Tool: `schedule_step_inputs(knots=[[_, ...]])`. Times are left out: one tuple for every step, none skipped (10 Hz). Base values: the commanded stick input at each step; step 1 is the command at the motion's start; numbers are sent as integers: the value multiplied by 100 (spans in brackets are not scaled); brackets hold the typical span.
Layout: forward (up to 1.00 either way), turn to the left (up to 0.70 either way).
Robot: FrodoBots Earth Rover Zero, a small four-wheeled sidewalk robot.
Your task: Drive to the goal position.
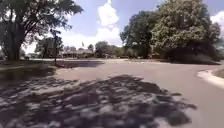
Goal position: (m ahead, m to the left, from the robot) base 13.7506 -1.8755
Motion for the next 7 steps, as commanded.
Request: schedule_step_inputs(knots=[[70, 0], [70, 0], [70, 0], [70, 0], [70, 0], [70, 0], [70, 0]])
